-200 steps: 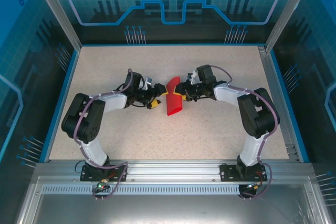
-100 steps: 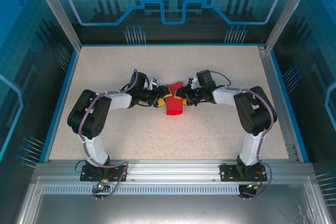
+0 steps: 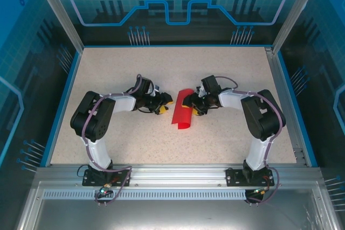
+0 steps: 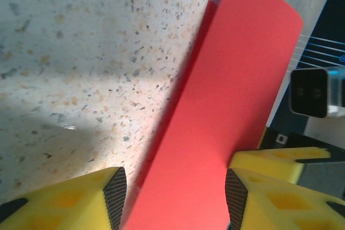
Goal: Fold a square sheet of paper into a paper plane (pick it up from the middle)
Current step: Fold the square sheet of paper in half at the center of the table.
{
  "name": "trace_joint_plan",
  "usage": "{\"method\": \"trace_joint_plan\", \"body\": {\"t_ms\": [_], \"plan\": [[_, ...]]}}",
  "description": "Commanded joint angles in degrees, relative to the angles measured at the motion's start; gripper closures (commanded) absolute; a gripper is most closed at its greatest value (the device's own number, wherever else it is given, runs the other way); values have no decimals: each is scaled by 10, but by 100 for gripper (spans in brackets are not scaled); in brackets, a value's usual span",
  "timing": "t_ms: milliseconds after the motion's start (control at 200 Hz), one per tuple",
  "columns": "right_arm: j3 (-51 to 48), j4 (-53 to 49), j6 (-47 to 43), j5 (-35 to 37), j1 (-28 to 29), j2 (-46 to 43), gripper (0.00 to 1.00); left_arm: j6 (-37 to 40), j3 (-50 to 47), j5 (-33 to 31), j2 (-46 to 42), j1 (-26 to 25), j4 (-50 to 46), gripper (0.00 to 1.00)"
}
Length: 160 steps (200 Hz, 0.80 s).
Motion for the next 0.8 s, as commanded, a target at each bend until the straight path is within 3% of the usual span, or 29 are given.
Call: {"method": "trace_joint_plan", "body": {"t_ms": [0,305,795], "plan": [[26,-75,-44,23,5,-22,40,26,15,-9,-14,-2,-34,44],[62,-169,-99,73,9,-35,39,48,26,-14,-24,-13,-55,43],[134,-286,-151,148,28,30,43,72,40,-37,-38,-25,-89,41]]}}
